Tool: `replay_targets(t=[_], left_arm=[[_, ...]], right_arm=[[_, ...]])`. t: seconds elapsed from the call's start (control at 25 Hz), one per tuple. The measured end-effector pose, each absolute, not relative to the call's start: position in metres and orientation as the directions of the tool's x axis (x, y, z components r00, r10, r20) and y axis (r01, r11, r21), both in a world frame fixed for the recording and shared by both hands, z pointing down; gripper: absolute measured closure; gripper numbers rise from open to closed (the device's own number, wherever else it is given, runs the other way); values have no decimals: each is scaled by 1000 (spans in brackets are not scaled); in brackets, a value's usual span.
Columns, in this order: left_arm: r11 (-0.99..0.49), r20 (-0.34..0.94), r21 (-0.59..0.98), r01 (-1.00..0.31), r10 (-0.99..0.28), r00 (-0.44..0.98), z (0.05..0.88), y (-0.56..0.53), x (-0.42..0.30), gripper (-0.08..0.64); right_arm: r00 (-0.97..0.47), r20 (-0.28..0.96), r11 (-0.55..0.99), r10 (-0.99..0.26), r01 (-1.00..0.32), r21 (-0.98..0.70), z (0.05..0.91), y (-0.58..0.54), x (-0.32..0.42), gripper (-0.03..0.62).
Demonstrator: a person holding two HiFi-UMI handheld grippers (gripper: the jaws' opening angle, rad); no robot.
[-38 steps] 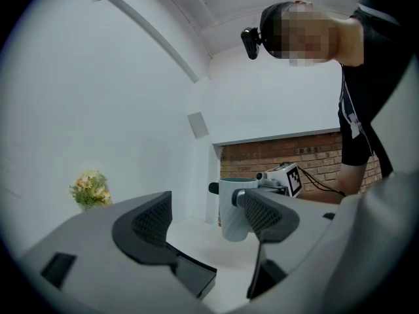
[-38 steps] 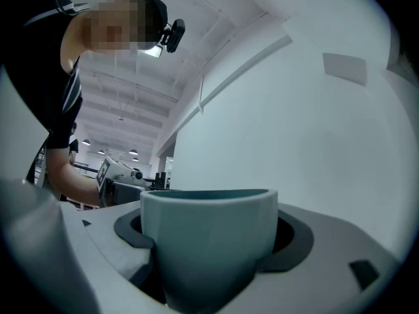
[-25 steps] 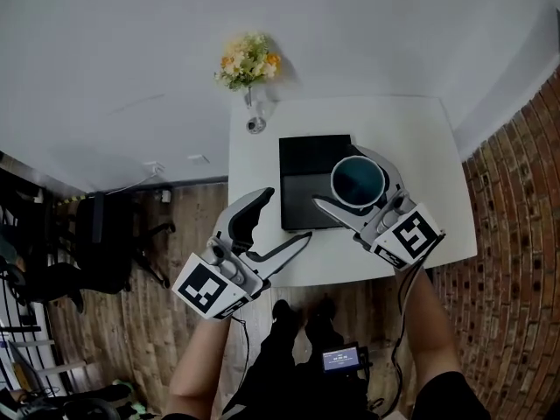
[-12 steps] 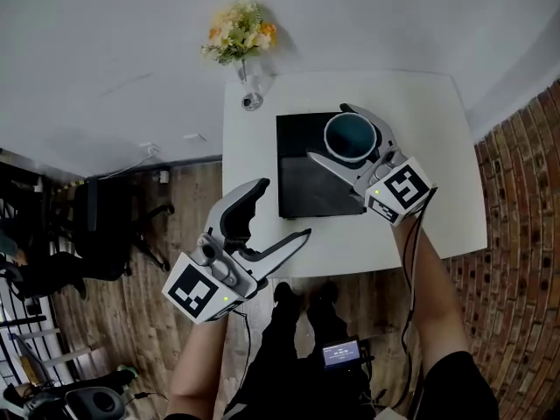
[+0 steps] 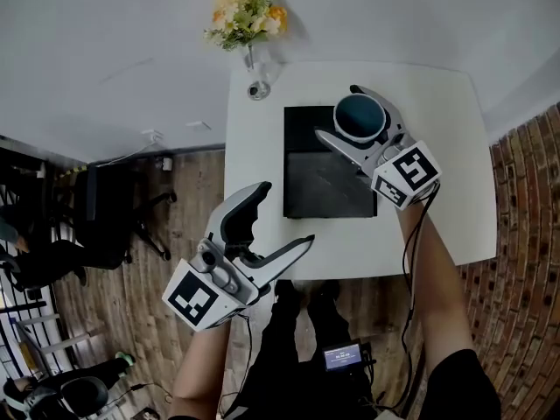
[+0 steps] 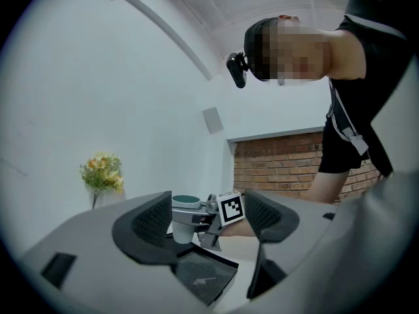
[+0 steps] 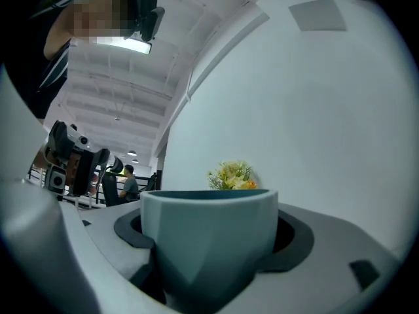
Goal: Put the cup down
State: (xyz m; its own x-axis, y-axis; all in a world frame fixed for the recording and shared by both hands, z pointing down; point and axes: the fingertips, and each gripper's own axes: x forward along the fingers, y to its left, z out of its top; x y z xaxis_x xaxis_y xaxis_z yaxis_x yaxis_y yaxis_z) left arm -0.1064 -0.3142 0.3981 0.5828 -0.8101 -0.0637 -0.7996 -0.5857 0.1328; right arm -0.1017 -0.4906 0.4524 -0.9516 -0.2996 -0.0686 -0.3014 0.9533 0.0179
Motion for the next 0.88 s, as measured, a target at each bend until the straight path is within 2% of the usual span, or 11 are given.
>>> replay_targets(t=[0.44,0.88], left_arm=[[-549,-65,158,-821,-835,547,407,-325,-111,207],[-529,-58,163,-833,-848,527,416,-333,-117,207]], right_arm=[[-975,-42,975,-220,-217,-55,478,-521,-104,173],[-988,6,988,-154,-154,-19,497,-523,-124,173]])
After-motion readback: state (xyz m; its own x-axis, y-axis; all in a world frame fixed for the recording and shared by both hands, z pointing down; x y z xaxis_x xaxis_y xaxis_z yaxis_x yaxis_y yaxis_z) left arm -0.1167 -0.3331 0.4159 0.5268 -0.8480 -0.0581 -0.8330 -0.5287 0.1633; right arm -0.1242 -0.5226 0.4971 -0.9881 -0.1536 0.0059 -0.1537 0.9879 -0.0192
